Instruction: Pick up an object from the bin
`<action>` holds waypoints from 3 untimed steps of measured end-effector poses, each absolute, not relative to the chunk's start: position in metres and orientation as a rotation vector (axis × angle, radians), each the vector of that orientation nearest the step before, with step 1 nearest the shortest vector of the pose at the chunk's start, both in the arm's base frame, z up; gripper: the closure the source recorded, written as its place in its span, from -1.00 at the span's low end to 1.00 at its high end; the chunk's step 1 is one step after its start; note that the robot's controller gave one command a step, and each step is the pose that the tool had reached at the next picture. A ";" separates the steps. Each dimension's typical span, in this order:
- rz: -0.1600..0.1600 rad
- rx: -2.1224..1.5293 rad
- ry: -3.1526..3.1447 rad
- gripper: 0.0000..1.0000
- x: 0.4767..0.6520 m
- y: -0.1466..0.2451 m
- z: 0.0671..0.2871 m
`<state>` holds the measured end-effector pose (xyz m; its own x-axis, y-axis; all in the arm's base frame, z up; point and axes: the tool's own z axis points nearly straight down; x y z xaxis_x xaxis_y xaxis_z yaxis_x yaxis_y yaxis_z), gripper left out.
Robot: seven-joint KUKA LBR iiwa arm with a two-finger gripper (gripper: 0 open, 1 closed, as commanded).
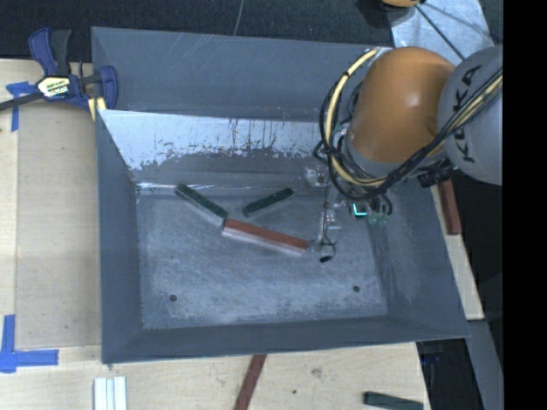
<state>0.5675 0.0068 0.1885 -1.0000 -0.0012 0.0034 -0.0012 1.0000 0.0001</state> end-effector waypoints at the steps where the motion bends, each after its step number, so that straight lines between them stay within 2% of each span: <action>1: 0.000 0.002 -3.145 -1.00 0.569 0.007 0.192; 2: 0.001 0.155 -3.145 -1.00 0.568 0.012 0.148; 3: -0.001 0.546 -3.099 1.00 0.565 0.023 0.071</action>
Offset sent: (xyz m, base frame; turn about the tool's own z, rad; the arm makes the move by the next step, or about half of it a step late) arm -0.0061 0.0122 -0.1185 -0.2575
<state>0.5648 0.0230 0.0709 -0.9397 -0.3419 -0.0052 -0.3419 0.9397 -0.0004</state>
